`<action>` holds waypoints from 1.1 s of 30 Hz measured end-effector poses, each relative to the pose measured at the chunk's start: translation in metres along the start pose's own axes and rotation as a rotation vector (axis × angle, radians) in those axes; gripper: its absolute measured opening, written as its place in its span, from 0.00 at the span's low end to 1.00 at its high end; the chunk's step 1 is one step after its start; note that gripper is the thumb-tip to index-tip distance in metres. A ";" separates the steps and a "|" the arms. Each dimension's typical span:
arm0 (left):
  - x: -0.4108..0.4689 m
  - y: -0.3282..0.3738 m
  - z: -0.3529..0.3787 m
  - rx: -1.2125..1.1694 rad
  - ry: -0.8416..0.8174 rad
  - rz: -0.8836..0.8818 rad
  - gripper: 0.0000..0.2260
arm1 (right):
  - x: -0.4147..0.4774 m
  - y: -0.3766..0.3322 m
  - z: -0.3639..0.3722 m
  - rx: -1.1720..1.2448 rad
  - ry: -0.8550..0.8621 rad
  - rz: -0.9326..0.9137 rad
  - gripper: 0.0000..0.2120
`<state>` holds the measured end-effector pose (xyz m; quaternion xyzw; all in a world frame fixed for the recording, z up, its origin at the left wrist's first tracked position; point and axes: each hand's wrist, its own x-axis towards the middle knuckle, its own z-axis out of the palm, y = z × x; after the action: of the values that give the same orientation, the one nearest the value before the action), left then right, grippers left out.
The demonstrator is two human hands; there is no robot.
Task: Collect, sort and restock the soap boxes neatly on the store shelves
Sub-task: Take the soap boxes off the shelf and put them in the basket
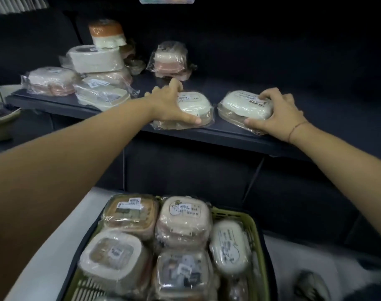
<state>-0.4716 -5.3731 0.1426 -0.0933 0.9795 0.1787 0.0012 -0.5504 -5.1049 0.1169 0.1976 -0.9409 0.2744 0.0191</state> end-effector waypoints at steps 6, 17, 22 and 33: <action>-0.087 0.009 0.027 -0.047 0.202 0.162 0.45 | -0.101 -0.007 -0.006 0.205 0.092 -0.018 0.29; -0.278 -0.073 0.098 -0.277 -0.583 0.058 0.41 | -0.279 0.025 0.062 0.370 -0.818 0.146 0.28; -0.283 -0.089 0.128 -0.034 -0.719 0.138 0.41 | -0.302 0.027 0.115 0.415 -0.870 0.137 0.29; -0.298 -0.122 0.142 0.551 -0.659 0.357 0.29 | -0.344 0.006 0.181 0.191 -0.723 -0.048 0.38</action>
<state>-0.1613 -5.3815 -0.0226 0.1424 0.9387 -0.0706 0.3061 -0.2230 -5.0711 -0.0899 0.3047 -0.8521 0.2731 -0.3263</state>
